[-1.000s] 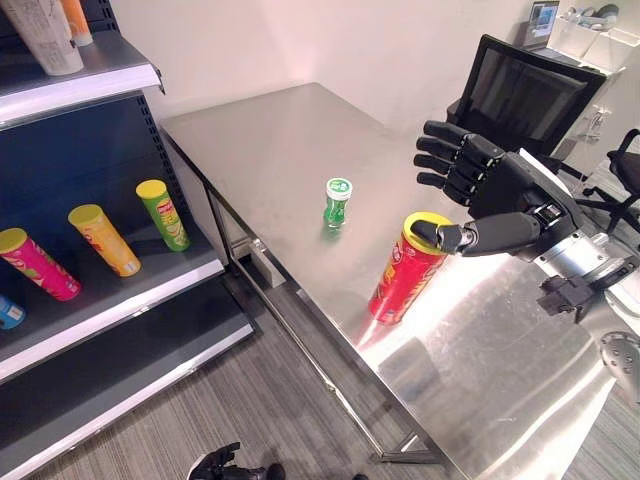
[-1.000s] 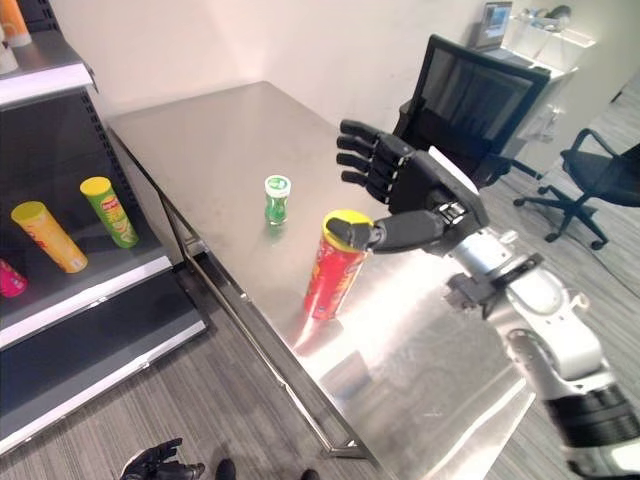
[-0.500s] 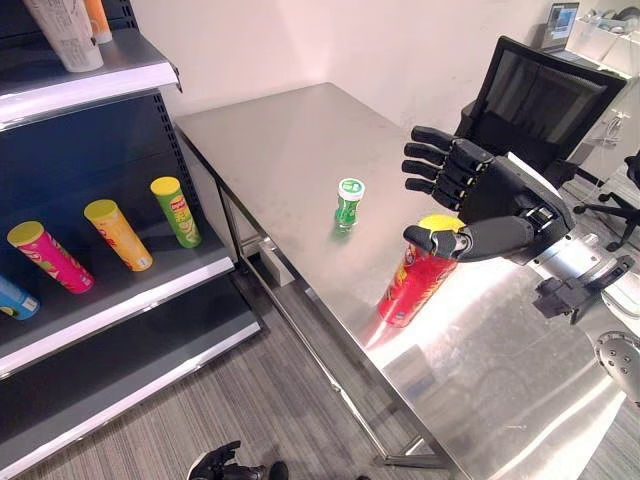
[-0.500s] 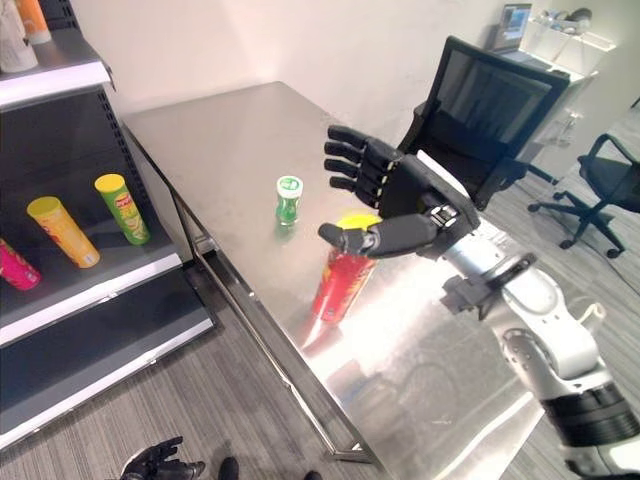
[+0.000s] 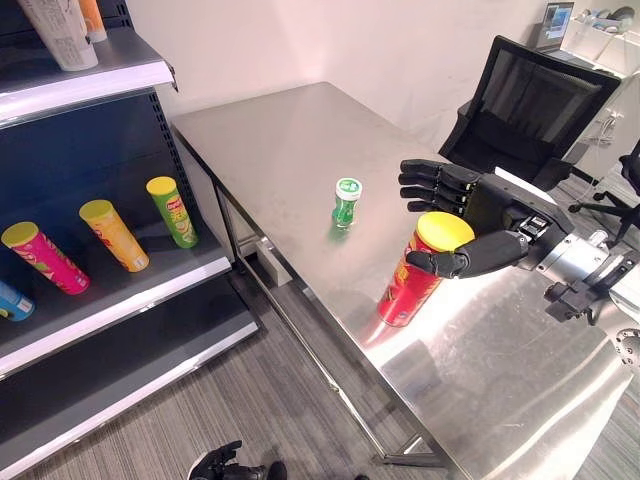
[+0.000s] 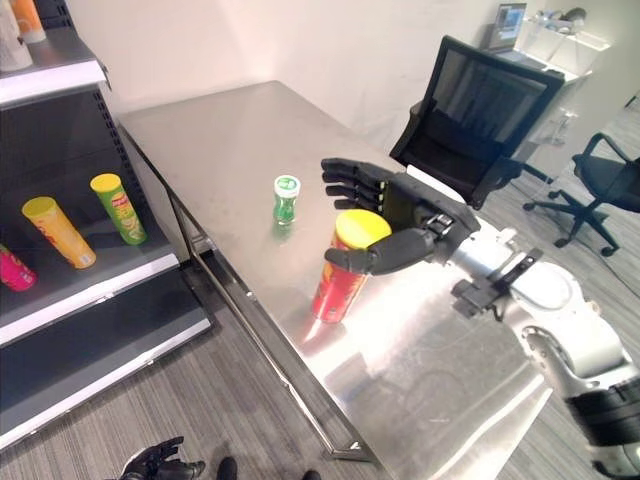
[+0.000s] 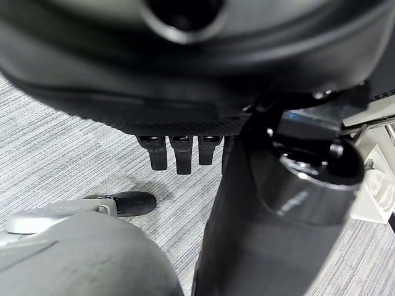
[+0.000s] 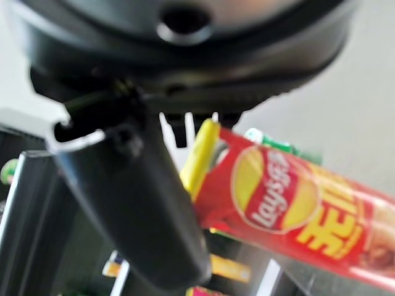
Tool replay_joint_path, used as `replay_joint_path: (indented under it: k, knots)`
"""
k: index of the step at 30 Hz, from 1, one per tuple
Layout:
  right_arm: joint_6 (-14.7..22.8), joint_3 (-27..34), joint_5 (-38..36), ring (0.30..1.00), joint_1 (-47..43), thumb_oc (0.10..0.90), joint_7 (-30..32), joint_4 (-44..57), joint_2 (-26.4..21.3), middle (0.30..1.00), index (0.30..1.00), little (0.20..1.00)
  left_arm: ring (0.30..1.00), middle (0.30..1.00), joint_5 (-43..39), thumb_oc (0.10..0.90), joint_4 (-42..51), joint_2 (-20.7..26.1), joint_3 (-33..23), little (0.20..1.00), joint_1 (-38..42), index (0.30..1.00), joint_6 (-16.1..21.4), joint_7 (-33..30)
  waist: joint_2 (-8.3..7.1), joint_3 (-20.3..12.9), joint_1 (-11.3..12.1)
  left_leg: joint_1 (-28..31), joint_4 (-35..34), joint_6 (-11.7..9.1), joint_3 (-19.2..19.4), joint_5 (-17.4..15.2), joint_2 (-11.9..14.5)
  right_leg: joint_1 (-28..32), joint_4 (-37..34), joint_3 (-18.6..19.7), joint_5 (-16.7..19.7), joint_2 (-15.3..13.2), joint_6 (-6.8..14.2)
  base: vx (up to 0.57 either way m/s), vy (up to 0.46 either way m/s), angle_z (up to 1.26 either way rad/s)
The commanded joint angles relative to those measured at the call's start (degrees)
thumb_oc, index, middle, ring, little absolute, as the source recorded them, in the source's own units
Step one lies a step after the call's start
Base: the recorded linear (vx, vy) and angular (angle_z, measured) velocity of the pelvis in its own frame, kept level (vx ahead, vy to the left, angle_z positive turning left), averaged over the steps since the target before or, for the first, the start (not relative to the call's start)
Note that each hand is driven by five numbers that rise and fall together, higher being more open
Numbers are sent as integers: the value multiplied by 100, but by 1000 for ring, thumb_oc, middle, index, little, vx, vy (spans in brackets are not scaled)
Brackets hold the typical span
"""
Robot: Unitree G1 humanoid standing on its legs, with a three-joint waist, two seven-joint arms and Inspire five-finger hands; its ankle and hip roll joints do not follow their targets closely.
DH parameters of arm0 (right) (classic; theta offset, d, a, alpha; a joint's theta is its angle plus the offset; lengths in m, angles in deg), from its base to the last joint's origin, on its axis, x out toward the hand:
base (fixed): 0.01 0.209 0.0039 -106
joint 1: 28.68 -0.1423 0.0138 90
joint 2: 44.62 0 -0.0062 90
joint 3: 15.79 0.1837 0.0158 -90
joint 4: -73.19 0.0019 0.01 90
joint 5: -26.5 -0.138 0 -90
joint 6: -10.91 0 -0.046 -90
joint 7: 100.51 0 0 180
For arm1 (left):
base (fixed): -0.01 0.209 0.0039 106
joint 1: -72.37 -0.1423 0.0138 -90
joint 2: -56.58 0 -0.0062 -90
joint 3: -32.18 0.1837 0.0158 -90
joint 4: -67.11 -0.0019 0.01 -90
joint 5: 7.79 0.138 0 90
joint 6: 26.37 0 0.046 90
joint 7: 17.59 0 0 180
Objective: Put the goods on the table back onto the shelves and tidy them up.
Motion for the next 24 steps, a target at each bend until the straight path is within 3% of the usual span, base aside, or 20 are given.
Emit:
replay_joint_path:
  k: [1,11,13,14,24]
  knots:
    - [345,5,-95,900,-493,800,108,43,-264,900,900,900,900,900,172,800,-86,136,262,900,110,900,218,139,-95,-330,242,115,36,-387,485,-403,501,38,34,44,-172,-475,696,0,0,0]
    - [306,-125,-12,900,-519,800,82,-43,-332,900,900,900,900,900,168,800,-69,142,294,900,105,900,213,156,-121,-310,248,98,36,-387,478,-394,503,23,34,38,-159,-477,698,0,0,0]
    - [272,-294,118,900,-577,800,94,-162,-498,900,900,900,900,900,154,800,-66,161,312,900,105,900,204,167,-150,-293,254,86,36,-396,485,-385,514,3,34,43,-145,-479,699,0,0,0]
    - [251,-534,205,900,-689,800,53,-219,-854,900,900,900,900,900,152,800,-120,188,293,900,117,900,205,157,-206,-283,233,88,36,-412,492,-385,528,-6,34,48,-142,-469,691,0,0,0]
    - [319,-999,429,900,-971,800,90,-285,-1331,900,900,900,900,900,138,800,-92,208,366,900,144,900,230,130,-283,-258,187,75,36,-431,493,-380,556,-25,34,75,-157,-438,680,0,0,0]
